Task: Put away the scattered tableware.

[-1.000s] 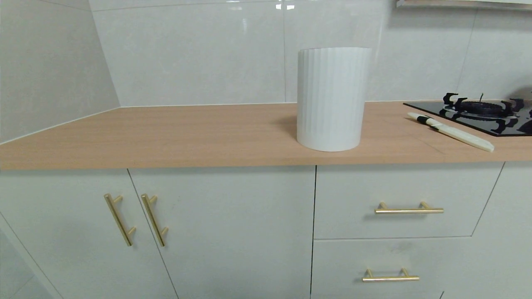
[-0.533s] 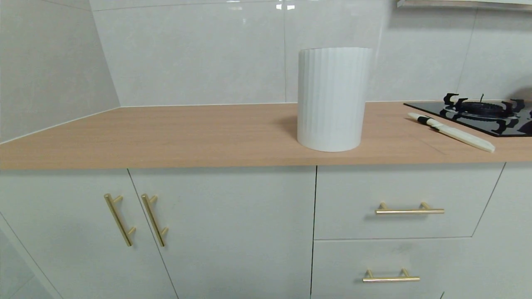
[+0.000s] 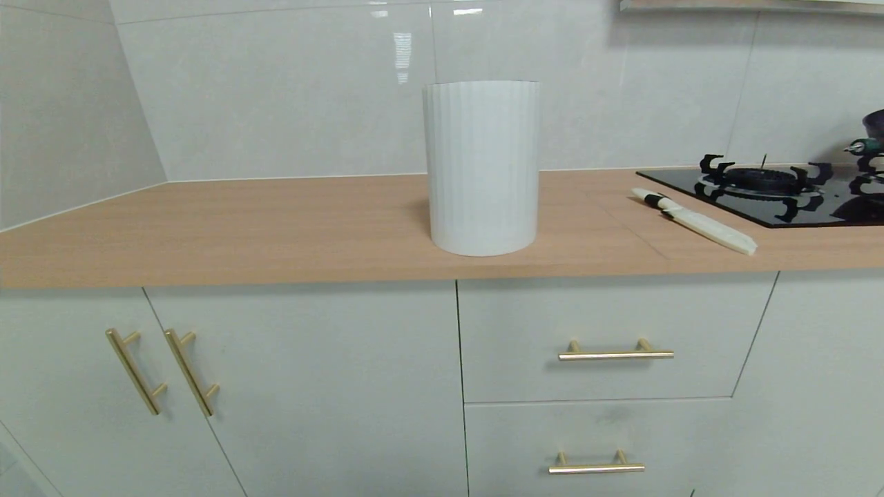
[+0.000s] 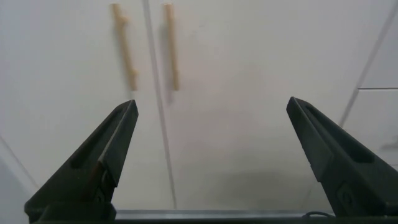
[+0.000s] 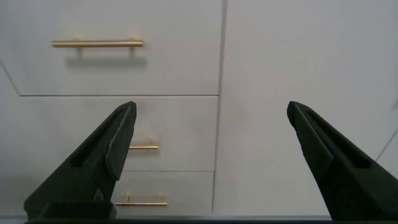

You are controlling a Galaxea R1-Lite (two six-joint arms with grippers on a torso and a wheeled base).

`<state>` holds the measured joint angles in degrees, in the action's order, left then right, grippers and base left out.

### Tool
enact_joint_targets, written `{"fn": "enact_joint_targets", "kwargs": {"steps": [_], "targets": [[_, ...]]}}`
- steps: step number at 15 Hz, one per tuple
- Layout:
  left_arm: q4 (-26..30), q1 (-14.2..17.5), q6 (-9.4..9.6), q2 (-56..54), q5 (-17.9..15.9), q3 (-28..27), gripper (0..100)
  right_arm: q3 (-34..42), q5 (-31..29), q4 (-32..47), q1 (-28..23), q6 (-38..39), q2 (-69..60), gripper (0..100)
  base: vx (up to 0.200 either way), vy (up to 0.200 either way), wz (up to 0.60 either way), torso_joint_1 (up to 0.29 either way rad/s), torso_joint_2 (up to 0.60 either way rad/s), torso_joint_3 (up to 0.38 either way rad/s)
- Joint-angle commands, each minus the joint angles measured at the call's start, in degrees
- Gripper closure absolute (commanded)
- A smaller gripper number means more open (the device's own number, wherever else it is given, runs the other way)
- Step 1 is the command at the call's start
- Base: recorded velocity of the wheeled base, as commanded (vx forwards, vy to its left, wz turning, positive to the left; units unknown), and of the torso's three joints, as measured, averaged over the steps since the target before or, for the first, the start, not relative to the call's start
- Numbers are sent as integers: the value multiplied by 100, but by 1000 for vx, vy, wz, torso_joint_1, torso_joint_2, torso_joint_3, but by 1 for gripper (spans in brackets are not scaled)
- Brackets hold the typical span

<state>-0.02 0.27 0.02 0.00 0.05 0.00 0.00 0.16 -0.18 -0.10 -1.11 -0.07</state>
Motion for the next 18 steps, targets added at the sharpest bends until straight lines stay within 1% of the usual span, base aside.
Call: {"fn": "enact_joint_targets", "kwargs": {"steps": [1,18], "targets": [[2,0,-2,0,4,0,0,0,2,1,1,-3,16,0,0,0,0,0,0,0],[2,0,-2,0,4,0,0,0,11,1,-8,-3,7,0,0,0,0,3,-9,-7]]}}
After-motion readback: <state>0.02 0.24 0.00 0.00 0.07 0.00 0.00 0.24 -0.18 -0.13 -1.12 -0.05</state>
